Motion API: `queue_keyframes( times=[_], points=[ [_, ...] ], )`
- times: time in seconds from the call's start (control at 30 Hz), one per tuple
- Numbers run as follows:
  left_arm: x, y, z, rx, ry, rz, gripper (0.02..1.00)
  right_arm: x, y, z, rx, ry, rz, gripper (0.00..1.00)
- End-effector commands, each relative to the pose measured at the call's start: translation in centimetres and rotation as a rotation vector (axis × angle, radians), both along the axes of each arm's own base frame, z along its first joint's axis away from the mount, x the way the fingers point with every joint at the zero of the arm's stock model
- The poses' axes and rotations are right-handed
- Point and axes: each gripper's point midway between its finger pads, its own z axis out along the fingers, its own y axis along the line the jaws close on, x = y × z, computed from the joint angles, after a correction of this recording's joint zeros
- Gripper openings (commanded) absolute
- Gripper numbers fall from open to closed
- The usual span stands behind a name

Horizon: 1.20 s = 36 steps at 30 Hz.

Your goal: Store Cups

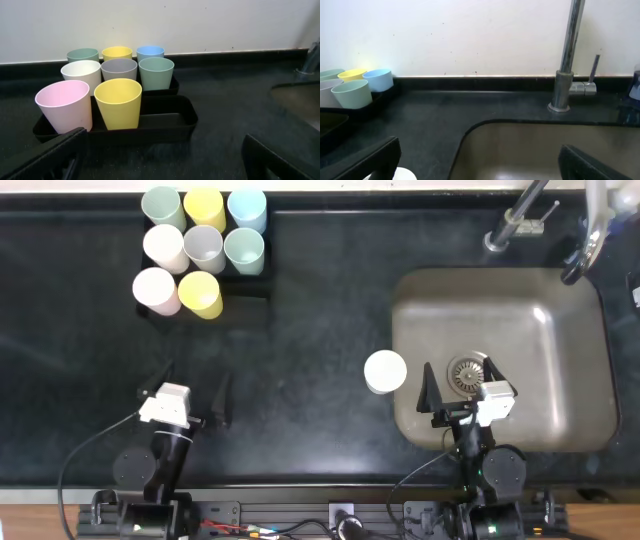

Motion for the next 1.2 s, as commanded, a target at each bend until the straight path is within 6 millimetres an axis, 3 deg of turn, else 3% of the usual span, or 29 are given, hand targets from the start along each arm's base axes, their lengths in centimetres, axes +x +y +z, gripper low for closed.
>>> queue_keyframes(
  times=[0.03, 0.97, 1.2],
  points=[
    [0.0, 0.1, 0.1, 0.018, -0.012, 0.005, 1.000, 0.0, 0.1, -0.4, 0.003, 0.003, 0.004, 0.996],
    [0.0, 0.1, 0.1, 0.018, -0.012, 0.005, 0.998, 0.0, 0.5, -0.4, 0.004, 0.002, 0.026, 0.998],
    [0.0, 0.1, 0.1, 0.018, -0.012, 0.005, 1.000, 0.4, 0.4, 1.1, 0.010, 0.022, 0.015, 0.998]
  ],
)
